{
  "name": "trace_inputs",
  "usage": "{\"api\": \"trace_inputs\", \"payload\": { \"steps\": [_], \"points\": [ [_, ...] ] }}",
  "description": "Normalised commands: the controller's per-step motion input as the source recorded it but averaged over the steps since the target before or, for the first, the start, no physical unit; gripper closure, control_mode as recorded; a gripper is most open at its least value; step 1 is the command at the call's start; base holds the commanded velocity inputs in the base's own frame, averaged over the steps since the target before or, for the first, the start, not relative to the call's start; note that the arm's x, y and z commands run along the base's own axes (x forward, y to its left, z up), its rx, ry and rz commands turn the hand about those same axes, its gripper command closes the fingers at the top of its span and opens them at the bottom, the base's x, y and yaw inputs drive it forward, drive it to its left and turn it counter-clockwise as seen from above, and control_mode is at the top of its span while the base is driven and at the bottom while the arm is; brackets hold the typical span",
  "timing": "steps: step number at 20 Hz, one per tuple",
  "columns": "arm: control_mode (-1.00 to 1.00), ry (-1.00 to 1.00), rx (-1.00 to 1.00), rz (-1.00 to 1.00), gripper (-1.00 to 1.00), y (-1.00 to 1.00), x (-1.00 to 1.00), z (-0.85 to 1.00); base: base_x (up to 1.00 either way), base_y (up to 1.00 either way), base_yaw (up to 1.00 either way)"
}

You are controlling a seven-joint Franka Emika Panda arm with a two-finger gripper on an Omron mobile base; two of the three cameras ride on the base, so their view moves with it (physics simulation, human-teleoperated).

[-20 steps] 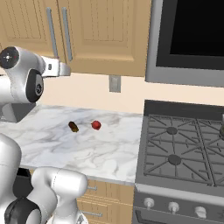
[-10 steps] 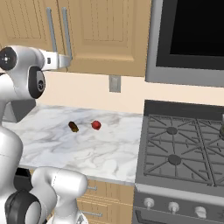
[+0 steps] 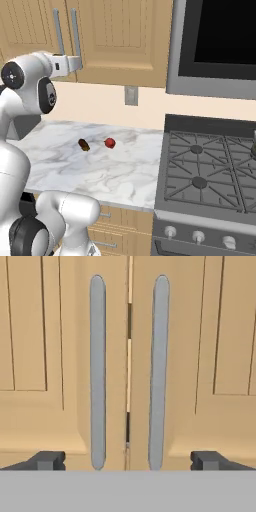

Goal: Pick the pan from the cabinet and place it on the stove. Then turn on the stove burner for the pan.

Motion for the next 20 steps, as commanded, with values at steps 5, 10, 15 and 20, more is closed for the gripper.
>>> {"api": "trace_inputs", "payload": {
  "steps": [5,10,15,20],
  "points": [
    [-1.0,-0.23,0.01,0.05,-1.0,-0.15,0.0,0.08,0.0,0.0,0.0],
    [-1.0,-0.16,0.02,0.0,-1.0,-0.05,0.0,0.0,0.0,0.0,0.0],
    [-1.0,-0.14,0.0,0.0,-1.0,0.0,0.08,0.0,0.0,0.0,0.0],
    [-1.0,-0.07,0.0,0.0,-1.0,0.0,0.16,0.0,0.0,0.0,0.0]
  ]
}}
